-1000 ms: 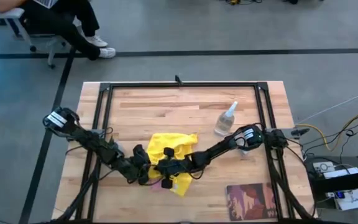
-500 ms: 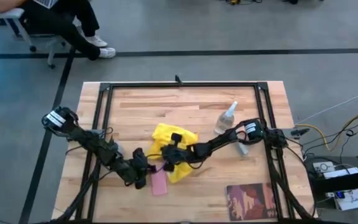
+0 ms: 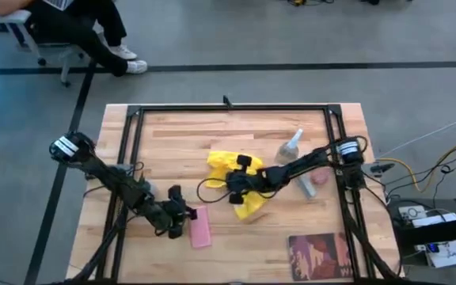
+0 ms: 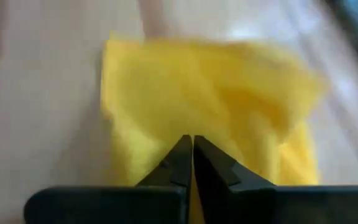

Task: Apply microfiber cloth
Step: Wipe the front and back of the cellphone with the yellow microfiber cloth

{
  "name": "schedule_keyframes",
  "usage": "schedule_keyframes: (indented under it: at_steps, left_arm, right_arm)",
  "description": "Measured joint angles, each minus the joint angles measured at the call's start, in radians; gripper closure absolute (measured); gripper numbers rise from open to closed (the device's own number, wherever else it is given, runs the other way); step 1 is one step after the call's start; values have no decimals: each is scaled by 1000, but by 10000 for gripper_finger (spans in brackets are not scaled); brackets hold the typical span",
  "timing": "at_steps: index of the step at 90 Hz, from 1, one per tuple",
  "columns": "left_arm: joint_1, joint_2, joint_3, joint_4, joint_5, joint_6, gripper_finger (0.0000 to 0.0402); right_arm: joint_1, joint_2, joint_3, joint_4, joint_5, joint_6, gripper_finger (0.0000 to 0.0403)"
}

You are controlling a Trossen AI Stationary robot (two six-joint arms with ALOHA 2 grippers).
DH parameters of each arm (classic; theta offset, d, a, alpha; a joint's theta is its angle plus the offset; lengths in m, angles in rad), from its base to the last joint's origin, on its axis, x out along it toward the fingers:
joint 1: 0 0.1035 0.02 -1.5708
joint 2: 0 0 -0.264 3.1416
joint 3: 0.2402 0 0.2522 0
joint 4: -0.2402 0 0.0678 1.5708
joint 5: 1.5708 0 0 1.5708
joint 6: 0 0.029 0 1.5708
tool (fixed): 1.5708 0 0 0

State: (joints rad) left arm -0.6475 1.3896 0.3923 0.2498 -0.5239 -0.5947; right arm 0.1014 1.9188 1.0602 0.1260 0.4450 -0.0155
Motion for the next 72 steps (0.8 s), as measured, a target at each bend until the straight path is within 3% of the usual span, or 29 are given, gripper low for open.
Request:
schedule_keyframes:
  at_steps: [13,33,55,72]
  left_arm:
    - [2,-91,2,-11,-9,43,342]
    - [0,-218,3,-98,15,82,315]
    - [-1,-282,3,-258,111,-42,257]
    - [-33,-187,3,-253,257,-174,232]
  right_arm:
    - [12,-114,-52,-9,-25,16,403]
    - [45,-232,-77,-2,-212,39,403]
    - [145,-211,-61,10,-238,2,402]
    - [202,-92,28,23,-241,-58,363]
